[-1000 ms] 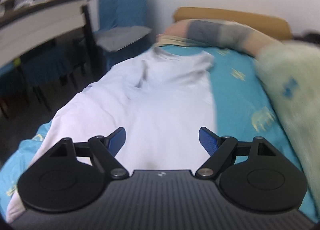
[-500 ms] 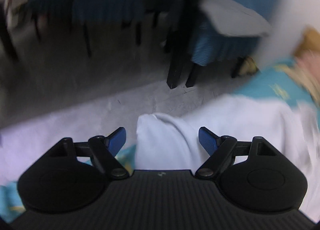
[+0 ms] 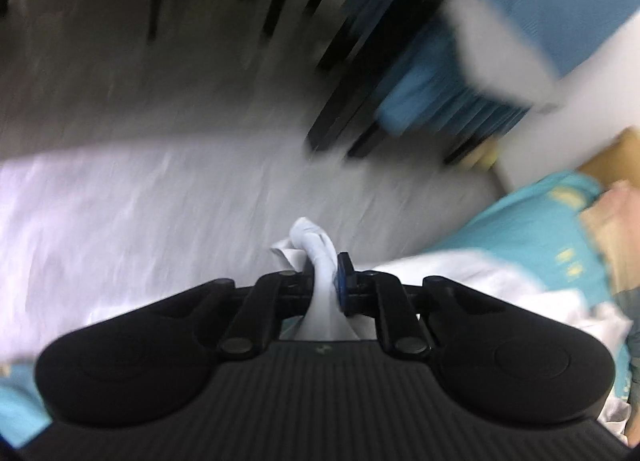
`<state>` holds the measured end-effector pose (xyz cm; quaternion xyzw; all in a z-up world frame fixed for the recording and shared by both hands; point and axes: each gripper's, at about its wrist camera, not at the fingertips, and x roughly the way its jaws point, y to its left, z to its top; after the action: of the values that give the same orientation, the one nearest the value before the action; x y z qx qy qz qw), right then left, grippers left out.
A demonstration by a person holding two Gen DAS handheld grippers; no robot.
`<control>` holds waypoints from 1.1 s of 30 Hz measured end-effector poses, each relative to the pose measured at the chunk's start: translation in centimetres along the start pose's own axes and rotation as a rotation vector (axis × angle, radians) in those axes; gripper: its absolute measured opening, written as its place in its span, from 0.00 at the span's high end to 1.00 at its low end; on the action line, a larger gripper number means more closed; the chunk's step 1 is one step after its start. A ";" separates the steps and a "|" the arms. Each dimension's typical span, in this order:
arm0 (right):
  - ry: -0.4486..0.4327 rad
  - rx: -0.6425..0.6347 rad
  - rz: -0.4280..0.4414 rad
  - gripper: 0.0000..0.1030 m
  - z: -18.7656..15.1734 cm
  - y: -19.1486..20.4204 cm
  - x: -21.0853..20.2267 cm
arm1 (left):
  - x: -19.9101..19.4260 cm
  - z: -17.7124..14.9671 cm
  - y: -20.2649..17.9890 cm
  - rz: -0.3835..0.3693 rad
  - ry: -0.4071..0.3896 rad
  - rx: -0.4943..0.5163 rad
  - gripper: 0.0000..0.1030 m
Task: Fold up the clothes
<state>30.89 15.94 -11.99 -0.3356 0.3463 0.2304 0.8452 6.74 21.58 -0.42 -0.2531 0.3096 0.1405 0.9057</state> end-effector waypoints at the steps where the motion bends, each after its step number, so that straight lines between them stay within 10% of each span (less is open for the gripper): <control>1: -0.053 0.044 -0.036 0.89 -0.4 -1.3 -1.5 | -0.3 0.0 0.1 0.001 -0.011 -0.002 0.04; 9: -0.451 0.423 -0.338 0.93 -5.1 -12.4 -13.1 | -2.3 0.1 -0.1 -0.020 -0.059 0.003 0.04; 14: -0.401 0.689 -0.528 0.93 -14.3 -20.1 -13.7 | -2.2 -0.4 -1.3 -0.052 -0.032 0.035 0.04; 21: -0.260 0.934 -0.393 0.87 -23.0 -24.6 -8.6 | -0.9 -2.8 -4.3 -0.102 0.023 0.170 0.04; 25: -0.268 0.971 -0.229 0.16 -24.1 -24.6 -8.3 | -0.4 -3.9 -5.8 -0.122 0.055 0.211 0.04; 33: -0.356 0.942 -0.033 0.15 -25.3 -18.6 -19.9 | -0.2 -4.3 -7.2 -0.277 0.196 0.307 0.04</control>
<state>18.53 -18.01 -3.23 0.1215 0.2580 0.0895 0.9543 7.41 13.21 -0.57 -0.1650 0.3764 -0.0591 0.9097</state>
